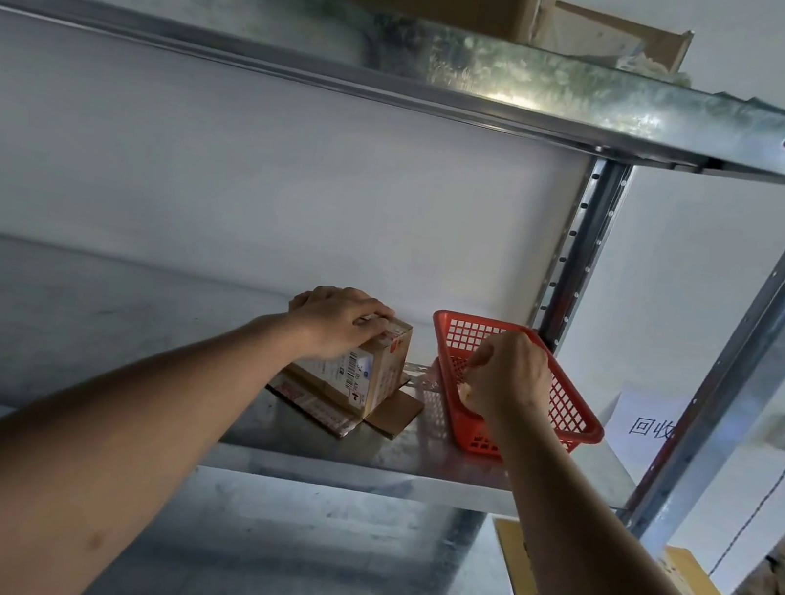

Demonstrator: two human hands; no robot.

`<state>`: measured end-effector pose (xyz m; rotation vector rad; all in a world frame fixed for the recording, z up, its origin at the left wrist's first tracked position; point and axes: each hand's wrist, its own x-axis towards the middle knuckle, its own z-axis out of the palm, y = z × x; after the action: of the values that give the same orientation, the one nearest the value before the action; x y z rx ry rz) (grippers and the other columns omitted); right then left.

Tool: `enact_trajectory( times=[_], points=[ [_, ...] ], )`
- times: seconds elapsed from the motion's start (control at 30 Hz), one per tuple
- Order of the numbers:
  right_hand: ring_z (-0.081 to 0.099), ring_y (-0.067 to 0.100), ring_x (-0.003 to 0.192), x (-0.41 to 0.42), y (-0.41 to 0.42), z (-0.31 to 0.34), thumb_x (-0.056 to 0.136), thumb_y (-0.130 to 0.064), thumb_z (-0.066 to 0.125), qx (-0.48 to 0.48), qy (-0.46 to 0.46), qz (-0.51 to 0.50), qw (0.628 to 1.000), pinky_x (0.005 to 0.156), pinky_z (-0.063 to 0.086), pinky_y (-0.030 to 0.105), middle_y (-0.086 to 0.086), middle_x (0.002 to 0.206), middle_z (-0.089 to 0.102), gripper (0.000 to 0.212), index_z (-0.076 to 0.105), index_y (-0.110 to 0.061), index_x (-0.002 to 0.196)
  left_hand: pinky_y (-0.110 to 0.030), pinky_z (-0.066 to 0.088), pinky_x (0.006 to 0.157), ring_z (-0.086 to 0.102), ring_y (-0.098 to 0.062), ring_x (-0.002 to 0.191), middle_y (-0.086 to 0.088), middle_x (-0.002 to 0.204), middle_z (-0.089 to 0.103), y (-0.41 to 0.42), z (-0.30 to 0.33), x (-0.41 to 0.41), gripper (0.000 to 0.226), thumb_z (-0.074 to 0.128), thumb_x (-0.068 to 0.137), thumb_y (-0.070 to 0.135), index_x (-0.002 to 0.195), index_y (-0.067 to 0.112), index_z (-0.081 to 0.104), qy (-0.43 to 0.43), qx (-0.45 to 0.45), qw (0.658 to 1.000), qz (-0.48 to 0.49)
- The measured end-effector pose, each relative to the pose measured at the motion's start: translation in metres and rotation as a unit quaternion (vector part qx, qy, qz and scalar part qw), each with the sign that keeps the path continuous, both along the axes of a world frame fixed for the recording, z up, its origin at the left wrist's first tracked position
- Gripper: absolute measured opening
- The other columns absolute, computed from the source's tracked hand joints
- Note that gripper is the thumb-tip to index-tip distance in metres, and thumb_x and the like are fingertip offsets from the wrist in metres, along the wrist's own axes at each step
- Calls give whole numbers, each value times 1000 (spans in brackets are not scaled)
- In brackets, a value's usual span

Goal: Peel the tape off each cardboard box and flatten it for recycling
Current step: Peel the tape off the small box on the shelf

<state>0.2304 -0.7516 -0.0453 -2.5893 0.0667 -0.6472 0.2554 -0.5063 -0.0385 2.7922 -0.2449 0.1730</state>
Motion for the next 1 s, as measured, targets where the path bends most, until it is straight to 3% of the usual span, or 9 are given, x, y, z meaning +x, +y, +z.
enact_trajectory(
  times=[0.17,0.3,0.43,0.53,0.63,0.73,0.83,0.93,1.0],
  points=[
    [62,9,74,-1,3,1,90,-11,78,29,-38,68,996,57,41,15,2,104,76,14,78,-17,103,-54,20,113,26,-28,148,14,160,38,-1,4,-4,49,22,104,66,148,58,41,9,29,1000,4],
    [70,9,87,-12,24,4,93,-20,69,32,-95,214,972,73,59,27,-3,105,78,21,79,-20,111,-55,22,113,24,-38,147,4,159,36,-1,24,-10,53,14,103,69,153,61,29,60,119,991,8],
    [61,-2,83,-20,52,-2,92,-42,73,10,-82,314,946,66,47,16,-15,94,67,21,79,-29,108,-57,25,113,23,-40,145,-1,151,41,8,40,-23,47,18,104,65,147,67,35,65,159,985,16],
    [59,10,94,-17,69,-7,94,-31,75,-24,-96,326,940,77,53,29,-3,99,68,19,79,-21,111,-55,29,113,27,-38,143,-3,150,42,21,44,-32,46,22,105,62,149,62,37,66,186,980,19],
    [61,15,97,-12,83,-6,97,-24,72,-22,-73,315,946,86,55,34,2,108,71,22,77,-18,117,-53,35,114,33,-35,139,-3,142,50,41,45,-38,43,31,108,54,149,54,45,61,135,989,8],
    [66,11,90,-10,91,-6,94,-28,75,41,-36,286,957,77,56,26,1,117,73,31,72,-20,125,-48,45,106,53,-28,119,3,115,66,62,40,-44,40,38,109,44,144,45,56,39,70,996,-28],
    [73,8,85,-13,100,-8,84,-39,84,110,7,273,956,77,62,29,-4,117,72,52,67,-23,130,-45,53,98,64,-24,107,-1,123,66,74,33,-49,37,42,109,37,141,42,61,34,32,999,-27],
    [73,-3,77,-15,109,-13,83,-46,83,168,37,286,943,64,56,14,-12,108,74,39,70,-32,118,-48,57,89,69,-26,99,-3,124,65,83,33,-47,35,43,109,30,135,40,65,23,7,1000,-15],
    [76,3,83,-13,115,-19,94,-40,74,267,67,303,913,73,63,25,-7,111,76,26,74,-25,116,-45,58,86,67,-22,98,0,123,65,90,32,-44,33,44,110,27,131,40,66,23,-14,999,-19]
  ],
)
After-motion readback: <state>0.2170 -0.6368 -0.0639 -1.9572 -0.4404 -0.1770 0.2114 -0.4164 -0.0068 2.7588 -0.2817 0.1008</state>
